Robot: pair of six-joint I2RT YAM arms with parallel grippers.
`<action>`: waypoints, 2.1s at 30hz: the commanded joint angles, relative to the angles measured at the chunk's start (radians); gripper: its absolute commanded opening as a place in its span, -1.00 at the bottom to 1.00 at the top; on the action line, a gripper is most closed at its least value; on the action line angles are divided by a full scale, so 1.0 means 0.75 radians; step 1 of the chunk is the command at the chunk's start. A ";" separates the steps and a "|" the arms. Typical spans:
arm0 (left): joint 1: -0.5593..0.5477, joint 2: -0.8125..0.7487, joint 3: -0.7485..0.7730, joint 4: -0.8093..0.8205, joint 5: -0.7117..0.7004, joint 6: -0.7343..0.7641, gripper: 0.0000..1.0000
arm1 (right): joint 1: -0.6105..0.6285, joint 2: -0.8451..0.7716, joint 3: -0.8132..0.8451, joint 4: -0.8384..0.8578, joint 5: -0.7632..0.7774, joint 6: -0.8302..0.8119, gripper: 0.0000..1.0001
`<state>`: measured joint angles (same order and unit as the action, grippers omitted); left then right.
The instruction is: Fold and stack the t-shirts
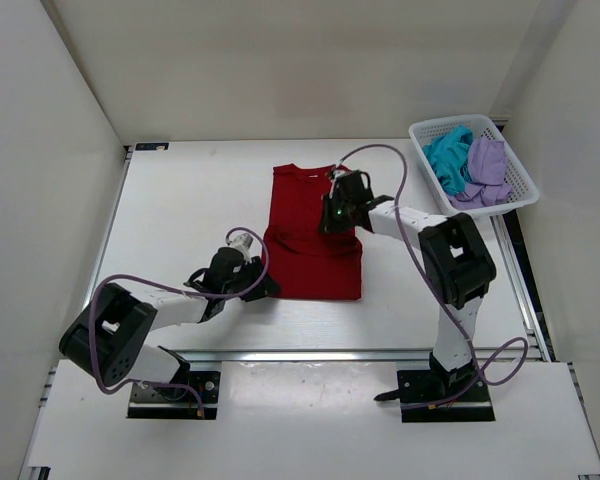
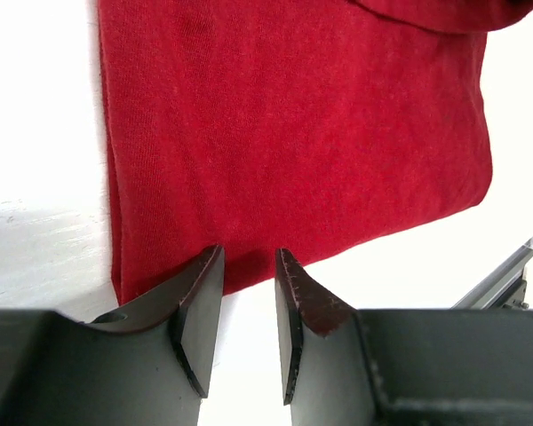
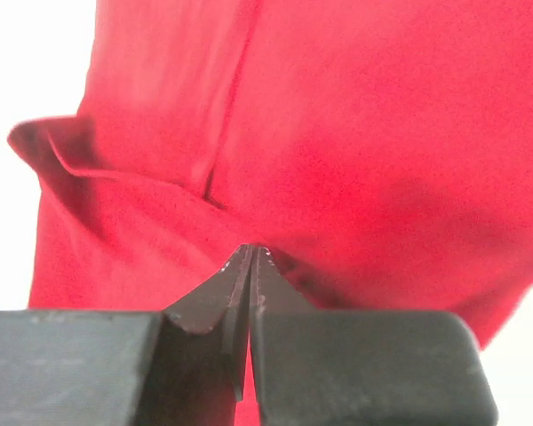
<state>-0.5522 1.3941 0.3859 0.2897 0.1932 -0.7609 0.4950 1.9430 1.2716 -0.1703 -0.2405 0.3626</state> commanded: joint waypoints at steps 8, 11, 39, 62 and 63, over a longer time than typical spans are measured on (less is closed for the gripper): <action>0.008 -0.145 0.036 -0.141 -0.014 0.043 -0.17 | -0.018 -0.300 -0.181 0.202 -0.008 0.062 -1.00; 0.022 -0.169 0.042 -0.149 -0.022 0.043 -0.16 | 0.035 -0.353 -0.372 0.268 -0.054 0.097 -1.00; 0.045 -0.196 0.060 -0.212 0.002 0.092 -0.15 | -0.202 -0.226 -0.270 0.287 -0.090 0.149 -1.00; 0.155 -0.194 -0.034 -0.286 -0.051 0.178 0.04 | -0.196 -0.883 -1.174 0.393 -0.078 0.298 -0.86; 0.163 -0.182 -0.036 -0.284 -0.049 0.188 0.06 | -0.208 -0.923 -1.186 0.389 -0.072 0.296 -0.71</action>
<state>-0.4267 1.2385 0.3645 0.0757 0.1654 -0.6422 0.3397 1.3205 0.3965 0.1497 -0.3283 0.5972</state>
